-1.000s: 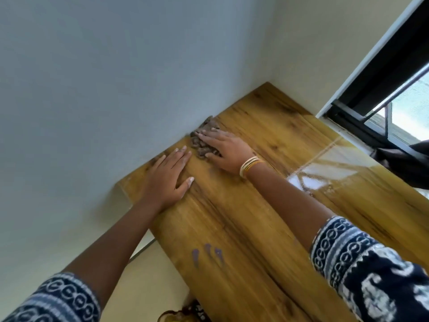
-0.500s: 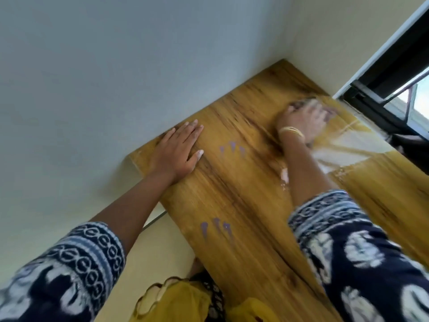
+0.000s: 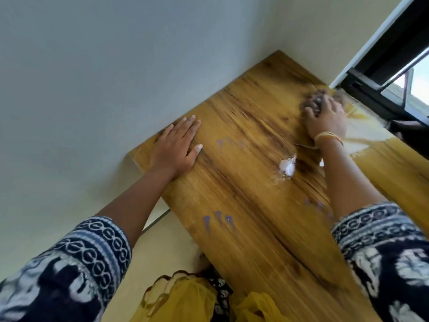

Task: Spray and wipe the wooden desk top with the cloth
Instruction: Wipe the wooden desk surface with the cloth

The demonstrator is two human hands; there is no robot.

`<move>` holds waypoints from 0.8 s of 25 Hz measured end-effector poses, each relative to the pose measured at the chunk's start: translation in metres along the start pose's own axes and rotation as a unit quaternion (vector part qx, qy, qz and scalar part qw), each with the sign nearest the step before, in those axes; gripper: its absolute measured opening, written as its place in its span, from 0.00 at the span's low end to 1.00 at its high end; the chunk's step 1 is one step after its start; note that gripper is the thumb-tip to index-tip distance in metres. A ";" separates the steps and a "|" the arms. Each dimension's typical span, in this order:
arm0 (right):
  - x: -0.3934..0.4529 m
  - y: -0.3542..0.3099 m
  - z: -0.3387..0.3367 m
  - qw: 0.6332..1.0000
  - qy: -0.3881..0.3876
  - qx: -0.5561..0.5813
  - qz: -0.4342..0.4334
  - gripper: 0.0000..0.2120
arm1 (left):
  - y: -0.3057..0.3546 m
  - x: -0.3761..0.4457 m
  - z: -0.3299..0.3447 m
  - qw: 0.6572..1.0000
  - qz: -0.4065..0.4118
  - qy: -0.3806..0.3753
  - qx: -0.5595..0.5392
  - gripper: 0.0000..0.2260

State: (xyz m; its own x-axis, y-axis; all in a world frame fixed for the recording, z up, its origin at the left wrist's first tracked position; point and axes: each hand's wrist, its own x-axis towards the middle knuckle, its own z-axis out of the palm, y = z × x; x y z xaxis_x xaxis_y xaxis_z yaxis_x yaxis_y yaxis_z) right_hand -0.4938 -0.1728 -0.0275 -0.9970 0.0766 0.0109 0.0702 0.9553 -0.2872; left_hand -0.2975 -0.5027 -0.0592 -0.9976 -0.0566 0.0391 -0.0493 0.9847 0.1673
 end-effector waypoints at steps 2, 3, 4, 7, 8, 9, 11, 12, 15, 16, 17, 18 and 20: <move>-0.023 -0.005 0.008 0.995 0.030 -0.019 0.092 0.32 | 0.000 0.001 -0.001 1.000 0.000 0.001 -0.003 0.29; -0.039 -0.022 0.015 0.994 0.040 -0.034 0.096 0.32 | 0.000 0.001 -0.001 1.000 0.001 0.000 -0.005 0.29; -0.059 -0.046 0.021 0.996 0.041 -0.040 0.069 0.31 | 0.000 0.001 -0.001 1.000 0.001 -0.002 -0.008 0.29; -0.128 -0.106 0.046 0.986 0.002 -0.045 -0.163 0.31 | 0.001 0.000 -0.003 1.000 -0.003 0.001 -0.020 0.28; -0.150 -0.113 0.052 0.966 -0.024 -0.049 -0.253 0.30 | 0.001 -0.001 -0.004 1.000 -0.006 0.002 -0.028 0.28; -0.165 -0.112 0.054 0.943 -0.048 -0.050 -0.327 0.30 | 0.001 0.000 -0.004 0.999 -0.008 0.004 -0.037 0.27; -0.156 -0.093 0.042 0.922 -0.059 -0.041 -0.380 0.29 | 0.002 -0.001 -0.005 0.999 -0.009 0.006 -0.053 0.27; -0.139 -0.076 0.035 0.937 -0.031 -0.036 -0.346 0.29 | 0.001 -0.003 -0.005 0.998 -0.005 0.004 -0.056 0.27; -0.075 0.001 0.015 0.988 0.029 -0.054 -0.145 0.29 | -0.010 -0.010 -0.006 0.997 0.013 -0.006 -0.073 0.29; -0.062 0.026 0.006 0.995 0.029 -0.057 -0.082 0.29 | -0.017 -0.016 -0.006 0.997 0.013 -0.010 -0.079 0.30; -0.055 0.041 0.000 0.998 0.029 -0.054 -0.024 0.30 | -0.023 -0.025 -0.006 0.996 0.006 -0.008 -0.083 0.30; -0.051 0.045 -0.003 0.998 0.029 -0.053 0.030 0.30 | -0.027 -0.035 -0.006 0.997 -0.006 0.002 -0.082 0.30; -0.057 0.013 0.003 0.992 0.033 -0.052 0.108 0.31 | -0.027 -0.051 -0.005 0.996 -0.030 0.032 -0.072 0.29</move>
State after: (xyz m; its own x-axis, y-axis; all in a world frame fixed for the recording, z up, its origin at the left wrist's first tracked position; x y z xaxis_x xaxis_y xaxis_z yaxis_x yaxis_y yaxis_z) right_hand -0.4362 -0.1659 -0.0349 -0.9544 0.2977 0.0233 0.2881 0.9387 -0.1894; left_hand -0.2451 -0.5273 -0.0605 -0.9877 -0.1300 0.0867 -0.0971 0.9454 0.3110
